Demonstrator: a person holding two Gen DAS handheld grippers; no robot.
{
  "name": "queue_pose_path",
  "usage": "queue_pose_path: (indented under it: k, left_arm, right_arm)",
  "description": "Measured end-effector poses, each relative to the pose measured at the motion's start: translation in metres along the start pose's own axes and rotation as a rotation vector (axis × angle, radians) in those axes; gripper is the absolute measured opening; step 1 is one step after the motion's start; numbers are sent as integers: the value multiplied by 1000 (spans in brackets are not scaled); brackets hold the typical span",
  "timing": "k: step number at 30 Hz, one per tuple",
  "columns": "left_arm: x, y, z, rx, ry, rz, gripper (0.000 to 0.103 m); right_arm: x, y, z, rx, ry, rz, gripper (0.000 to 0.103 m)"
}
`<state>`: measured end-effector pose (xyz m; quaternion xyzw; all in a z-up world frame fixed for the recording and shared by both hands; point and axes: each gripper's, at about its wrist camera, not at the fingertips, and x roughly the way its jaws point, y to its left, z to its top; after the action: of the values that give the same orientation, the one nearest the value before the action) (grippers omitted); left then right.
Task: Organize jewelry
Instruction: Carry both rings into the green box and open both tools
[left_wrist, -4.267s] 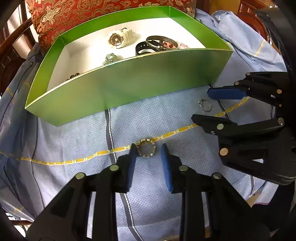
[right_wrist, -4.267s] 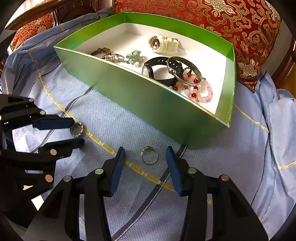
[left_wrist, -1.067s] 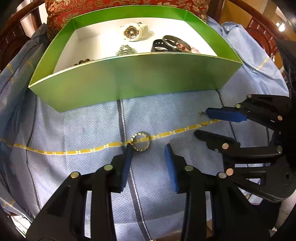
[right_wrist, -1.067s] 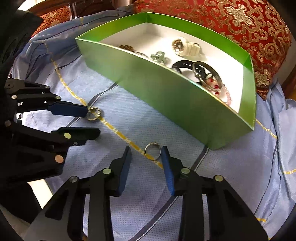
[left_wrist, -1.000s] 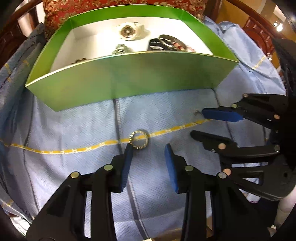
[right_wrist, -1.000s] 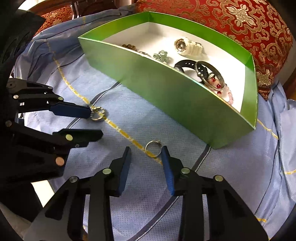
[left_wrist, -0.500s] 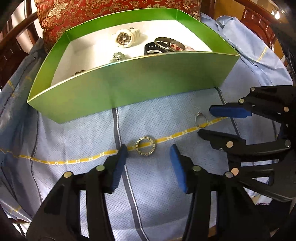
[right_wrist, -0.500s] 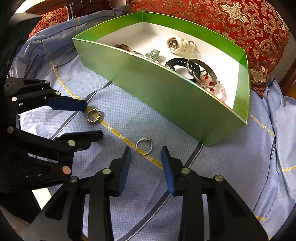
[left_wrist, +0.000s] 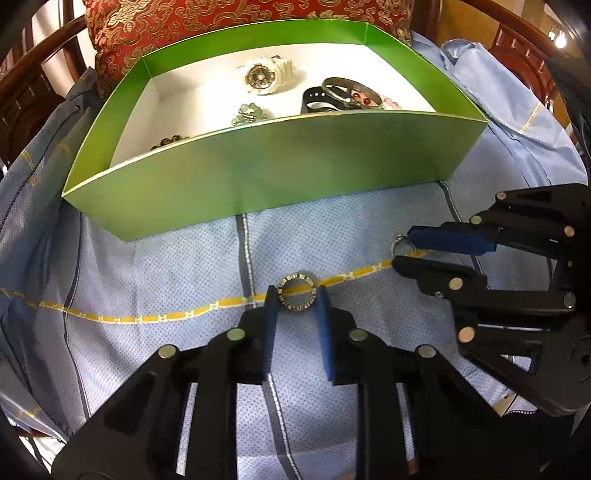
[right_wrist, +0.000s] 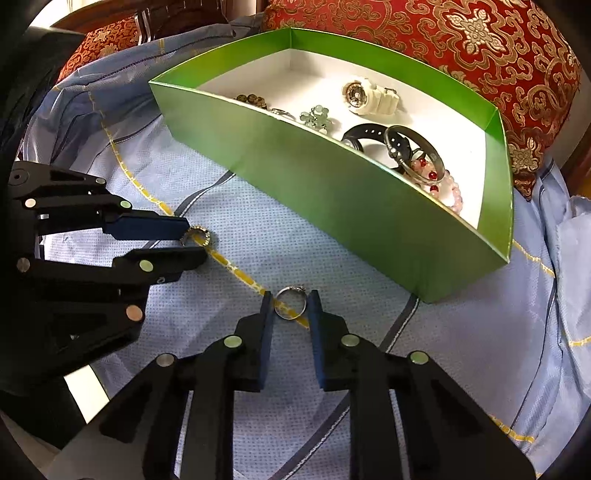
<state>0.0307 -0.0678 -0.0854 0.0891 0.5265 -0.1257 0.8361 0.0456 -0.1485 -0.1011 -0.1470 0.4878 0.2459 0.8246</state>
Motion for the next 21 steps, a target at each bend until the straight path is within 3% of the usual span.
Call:
queue_pose_path:
  k: [4,14,21]
  left_arm:
    - [-6,9,-5,-10,-12,42,21]
    - [-20,16,-2,-27,-45,40,21]
    - [-64,38,14,-72,-146,42,21]
  right_arm:
    - [-4,-4,-1,6,-5,-15,19]
    - [-26,-8,0,26,-52,-9,19]
    - [-85,-18,12,65,-208,9,19]
